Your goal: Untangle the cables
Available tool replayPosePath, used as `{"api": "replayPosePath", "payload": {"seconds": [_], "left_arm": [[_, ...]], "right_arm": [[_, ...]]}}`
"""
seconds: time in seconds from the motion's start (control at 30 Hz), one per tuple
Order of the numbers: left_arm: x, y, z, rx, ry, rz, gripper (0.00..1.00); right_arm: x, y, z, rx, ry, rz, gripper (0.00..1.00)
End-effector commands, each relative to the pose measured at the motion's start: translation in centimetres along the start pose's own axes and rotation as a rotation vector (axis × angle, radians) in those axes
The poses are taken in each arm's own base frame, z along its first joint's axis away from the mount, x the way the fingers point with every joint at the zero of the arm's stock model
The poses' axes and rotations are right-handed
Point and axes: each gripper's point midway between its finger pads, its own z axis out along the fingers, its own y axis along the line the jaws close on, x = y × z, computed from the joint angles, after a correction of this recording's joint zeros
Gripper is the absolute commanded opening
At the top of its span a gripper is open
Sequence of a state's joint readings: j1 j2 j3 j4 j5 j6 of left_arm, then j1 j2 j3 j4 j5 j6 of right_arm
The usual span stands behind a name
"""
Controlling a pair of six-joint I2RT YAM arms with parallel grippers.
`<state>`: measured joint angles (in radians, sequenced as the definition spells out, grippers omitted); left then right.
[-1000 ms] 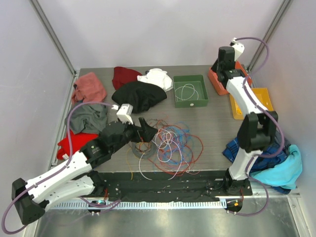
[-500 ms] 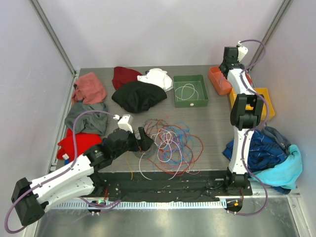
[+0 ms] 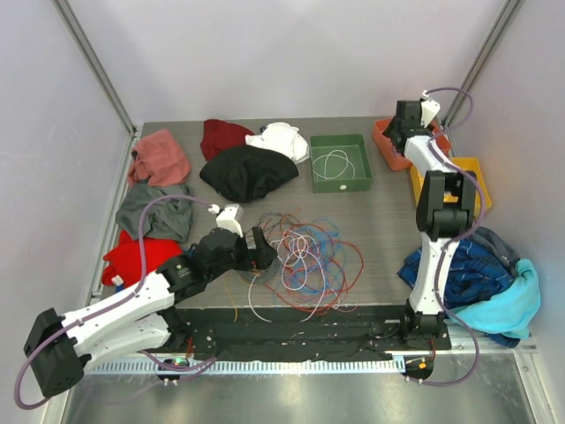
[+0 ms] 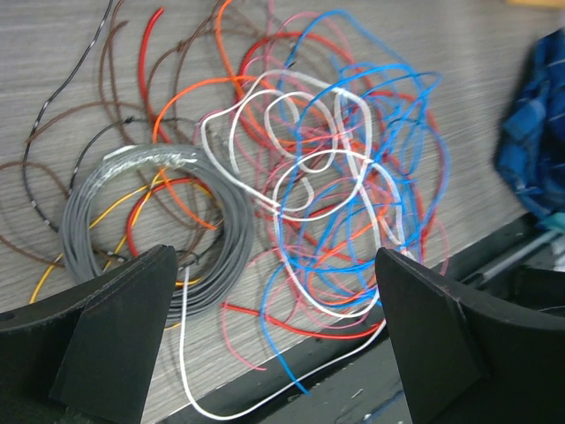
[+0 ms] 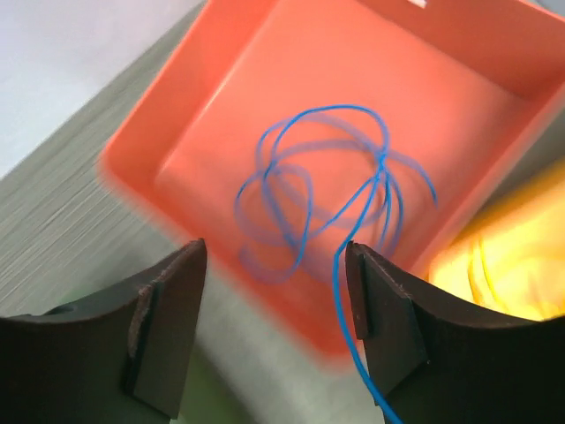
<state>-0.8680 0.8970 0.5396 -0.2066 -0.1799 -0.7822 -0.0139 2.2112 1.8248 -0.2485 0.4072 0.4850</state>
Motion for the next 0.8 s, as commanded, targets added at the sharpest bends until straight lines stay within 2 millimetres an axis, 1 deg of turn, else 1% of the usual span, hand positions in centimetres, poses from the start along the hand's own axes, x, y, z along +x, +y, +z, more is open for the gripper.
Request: {"api": "replayPosePath", "payload": {"seconds": [0.0, 0.03, 0.07, 0.1, 0.13, 0.17, 0.2, 0.23, 0.27, 0.3, 0.33, 0.37, 0.4, 0.43, 0.47, 0.5, 0.57, 0.6, 0.63, 0.67, 0.7, 0.77], "left_arm": [[-2.0, -1.2, -0.7, 0.077, -0.110, -0.053, 1.00], [-2.1, -1.2, -0.8, 0.079, -0.117, -0.057, 1.00], [-2.1, -1.3, -0.8, 0.080, -0.116, -0.057, 1.00], [-2.0, -1.4, -0.7, 0.084, -0.109, -0.056, 1.00], [-1.9, -1.5, -0.6, 0.088, -0.102, -0.051, 1.00], [-2.0, -1.9, -0.5, 0.099, -0.097, -0.041, 1.00], [-1.7, -1.9, -0.2, 0.093, -0.078, -0.035, 1.00], [-1.7, -2.4, 0.0, 0.105, -0.067, -0.036, 1.00], [-1.8, -2.6, 0.1, 0.110, -0.066, -0.046, 1.00], [-1.6, -2.7, 0.4, 0.106, -0.056, -0.051, 1.00], [-1.7, -3.0, 0.5, 0.115, -0.054, -0.058, 1.00], [-1.7, -3.2, 0.6, 0.120, -0.054, -0.072, 1.00], [-1.8, -3.4, 0.7, 0.128, -0.057, -0.080, 1.00], [-1.7, -3.5, 0.8, 0.132, -0.055, -0.085, 1.00], [-1.6, -3.5, 0.8, 0.135, -0.053, -0.088, 1.00], [-1.6, -3.6, 1.0, 0.137, -0.052, -0.096, 1.00], [-1.2, -3.5, 1.2, 0.131, -0.044, -0.101, 1.00], [-1.3, -3.7, 1.2, 0.135, -0.043, -0.107, 1.00], [-1.2, -3.8, 1.3, 0.137, -0.037, -0.107, 1.00], [-1.1, -4.0, 1.3, 0.141, -0.034, -0.109, 1.00], [-1.1, -4.0, 1.3, 0.142, -0.031, -0.111, 1.00], [-1.1, -4.4, 1.1, 0.152, -0.034, -0.110, 1.00]], "right_arm": [[-9.1, 6.6, -14.2, -0.255, -0.284, 0.160, 0.71], [-8.7, 6.4, -17.2, -0.294, -0.290, 0.163, 0.71], [-7.6, 6.9, -19.0, -0.325, -0.280, 0.147, 0.71], [-6.3, 8.6, -21.4, -0.390, -0.280, 0.132, 0.71], [-4.7, 8.3, -23.9, -0.434, -0.261, 0.111, 0.71], [-3.3, 8.5, -25.1, -0.468, -0.237, 0.092, 0.70], [-1.9, 8.5, -26.3, -0.505, -0.208, 0.091, 0.70], [1.3, 8.9, -28.4, -0.597, -0.141, 0.049, 0.69], [2.7, 8.9, -29.5, -0.638, -0.111, 0.026, 0.68], [5.8, 8.1, -29.7, -0.650, -0.054, -0.026, 0.68], [7.6, 8.5, -31.2, -0.703, -0.024, -0.066, 0.68], [7.9, 8.3, -33.1, -0.748, -0.028, -0.080, 0.68], [9.7, 7.4, -33.2, -0.743, -0.008, -0.117, 0.68], [11.0, 6.8, -34.0, -0.744, 0.014, -0.142, 0.69], [10.1, 5.7, -34.5, -0.724, -0.027, -0.118, 0.69], [11.0, 4.4, -34.1, -0.701, -0.027, -0.118, 0.69], [10.4, 2.9, -33.8, -0.654, -0.078, -0.099, 0.68], [9.8, 2.3, -34.1, -0.652, -0.103, -0.089, 0.65], [9.4, 2.0, -34.1, -0.643, -0.121, -0.095, 0.63], [9.0, 1.9, -34.2, -0.637, -0.135, -0.090, 0.58], [8.0, 2.1, -34.6, -0.636, -0.157, -0.079, 0.54], [7.2, 2.3, -34.8, -0.630, -0.168, -0.082, 0.52]]}}
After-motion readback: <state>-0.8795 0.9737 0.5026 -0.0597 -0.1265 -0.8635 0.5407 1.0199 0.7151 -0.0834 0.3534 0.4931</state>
